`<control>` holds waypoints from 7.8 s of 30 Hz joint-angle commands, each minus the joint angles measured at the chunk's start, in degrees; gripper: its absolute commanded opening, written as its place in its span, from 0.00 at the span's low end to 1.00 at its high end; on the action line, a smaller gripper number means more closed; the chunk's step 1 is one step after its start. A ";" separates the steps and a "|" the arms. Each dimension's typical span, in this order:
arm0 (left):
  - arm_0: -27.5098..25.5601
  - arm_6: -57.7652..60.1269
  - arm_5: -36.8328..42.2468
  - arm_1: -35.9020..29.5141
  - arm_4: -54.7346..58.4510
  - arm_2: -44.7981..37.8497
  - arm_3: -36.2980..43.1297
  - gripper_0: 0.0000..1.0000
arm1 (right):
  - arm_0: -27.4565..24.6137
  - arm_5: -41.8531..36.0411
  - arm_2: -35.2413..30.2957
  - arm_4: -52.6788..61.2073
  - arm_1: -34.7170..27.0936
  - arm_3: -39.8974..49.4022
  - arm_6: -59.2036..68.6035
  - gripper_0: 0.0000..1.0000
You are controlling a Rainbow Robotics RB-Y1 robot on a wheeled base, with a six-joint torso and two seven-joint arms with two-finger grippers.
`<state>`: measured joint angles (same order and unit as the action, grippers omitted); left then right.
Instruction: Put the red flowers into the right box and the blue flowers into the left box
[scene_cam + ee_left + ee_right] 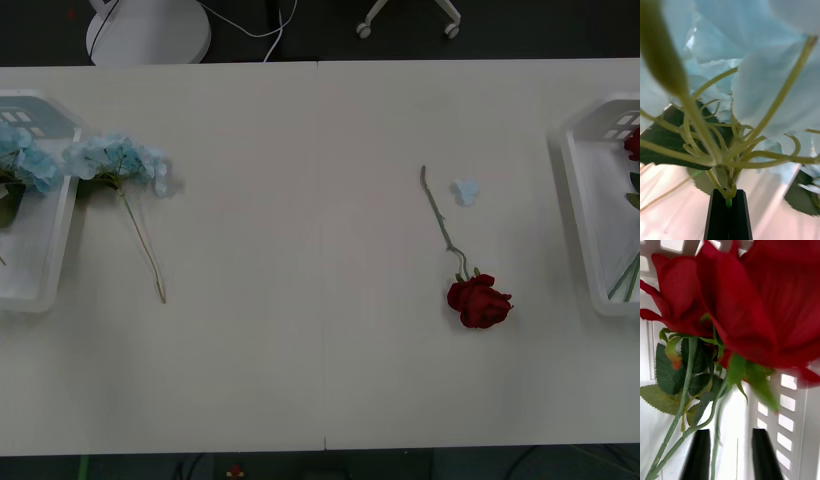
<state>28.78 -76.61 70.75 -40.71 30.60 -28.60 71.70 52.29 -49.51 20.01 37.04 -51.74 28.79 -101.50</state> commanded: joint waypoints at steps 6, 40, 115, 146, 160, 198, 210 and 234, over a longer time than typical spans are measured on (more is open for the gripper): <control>2.16 -7.15 -11.86 -5.96 -0.27 -1.64 -11.50 0.00 | 0.01 -6.13 -1.64 9.36 -2.31 4.26 1.39 0.75; -0.48 -11.28 14.94 -6.66 17.30 -3.92 8.54 1.00 | -2.19 -9.64 20.33 38.98 -5.30 57.70 157.22 0.87; 3.74 9.64 -12.92 17.07 -23.57 33.34 -0.77 0.46 | -8.87 -18.87 22.70 24.48 3.32 51.02 155.46 0.00; 10.95 10.96 10.29 15.31 -11.35 19.19 13.20 0.00 | -4.47 -21.33 3.54 9.36 -13.38 40.12 20.90 0.00; 15.25 -0.73 21.62 4.76 0.69 -3.66 12.50 0.00 | -5.09 -7.97 3.63 -0.31 -8.46 23.42 2.27 0.00; 1.45 -6.27 -20.92 -4.73 -19.08 -0.06 -16.86 0.00 | -12.82 -22.39 -6.04 43.90 -21.73 49.96 -32.97 0.78; 1.45 -6.35 -22.41 -4.64 -16.62 1.26 -16.95 0.85 | -18.80 -23.18 -7.09 61.57 -18.48 60.42 -53.50 0.79; -2.59 -25.78 1.76 -4.64 21.08 1.09 7.58 1.00 | -18.71 -23.44 -6.92 67.37 -15.32 69.65 -53.50 1.00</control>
<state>29.75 -92.66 71.56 -42.27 46.41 -27.91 74.63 33.39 -72.67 14.21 103.32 -67.90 96.29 -154.74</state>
